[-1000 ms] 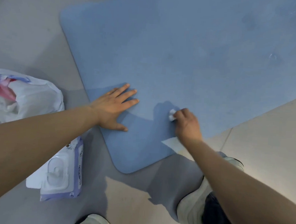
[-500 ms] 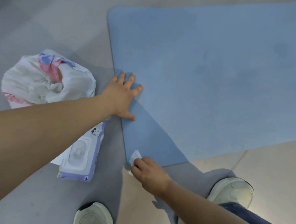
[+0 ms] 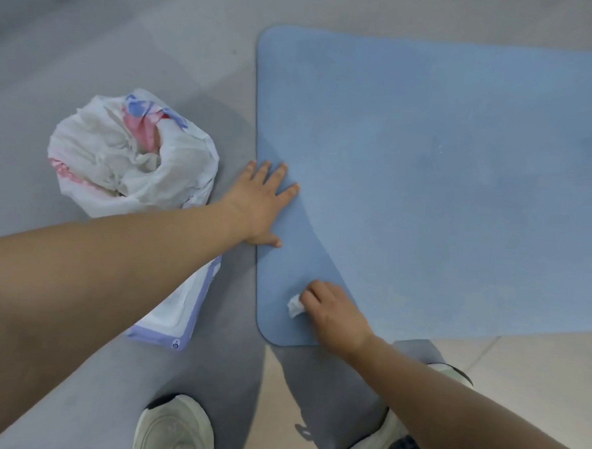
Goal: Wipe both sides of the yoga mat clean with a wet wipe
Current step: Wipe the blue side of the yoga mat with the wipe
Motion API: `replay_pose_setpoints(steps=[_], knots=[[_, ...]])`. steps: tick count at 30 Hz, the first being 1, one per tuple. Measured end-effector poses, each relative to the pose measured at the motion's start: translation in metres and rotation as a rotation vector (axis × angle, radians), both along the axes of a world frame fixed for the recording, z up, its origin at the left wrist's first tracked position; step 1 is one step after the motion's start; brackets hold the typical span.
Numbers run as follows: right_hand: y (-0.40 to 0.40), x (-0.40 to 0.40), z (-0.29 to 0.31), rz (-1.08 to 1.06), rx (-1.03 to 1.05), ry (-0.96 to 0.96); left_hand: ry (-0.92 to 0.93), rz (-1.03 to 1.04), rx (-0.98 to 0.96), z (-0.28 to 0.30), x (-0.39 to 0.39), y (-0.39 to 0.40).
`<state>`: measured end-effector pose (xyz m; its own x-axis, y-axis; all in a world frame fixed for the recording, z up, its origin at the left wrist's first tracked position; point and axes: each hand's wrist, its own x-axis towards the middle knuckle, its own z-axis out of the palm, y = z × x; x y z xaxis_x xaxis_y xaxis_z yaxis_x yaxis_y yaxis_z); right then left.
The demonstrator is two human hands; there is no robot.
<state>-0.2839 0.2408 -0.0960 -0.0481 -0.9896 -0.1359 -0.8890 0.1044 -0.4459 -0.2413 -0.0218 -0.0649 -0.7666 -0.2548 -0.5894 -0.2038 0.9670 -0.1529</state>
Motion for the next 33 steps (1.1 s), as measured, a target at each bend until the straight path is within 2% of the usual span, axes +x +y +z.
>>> replay_pose_setpoints(steps=[4, 9, 13, 16, 18, 24, 33], knots=[[-0.002, 0.030, 0.001, 0.270, -0.030, -0.084, -0.001, 0.055, 0.046, -0.002, -0.001, 0.004], [0.001, 0.021, -0.006, 0.444, -0.063, -0.038, 0.052, 0.090, 0.103, -0.007, 0.003, 0.003], [-0.008, 0.011, -0.010, 0.529, -0.147, -0.013, 0.105, 0.145, 0.072, -0.008, 0.014, 0.003], [-0.024, 0.008, -0.012, 0.598, -0.194, -0.006, 0.077, 0.154, 0.087, -0.006, 0.023, -0.001], [-0.043, 0.000, -0.011, 0.572, -0.209, 0.006, 0.053, 0.103, 0.067, -0.006, 0.022, -0.008], [-0.123, -0.044, -0.001, 0.291, -0.161, 0.059, 0.061, 0.064, 0.051, -0.007, 0.021, -0.026], [-0.068, -0.017, -0.019, 0.435, -0.161, 0.006, 0.107, 0.122, 0.028, -0.016, 0.026, -0.034]])
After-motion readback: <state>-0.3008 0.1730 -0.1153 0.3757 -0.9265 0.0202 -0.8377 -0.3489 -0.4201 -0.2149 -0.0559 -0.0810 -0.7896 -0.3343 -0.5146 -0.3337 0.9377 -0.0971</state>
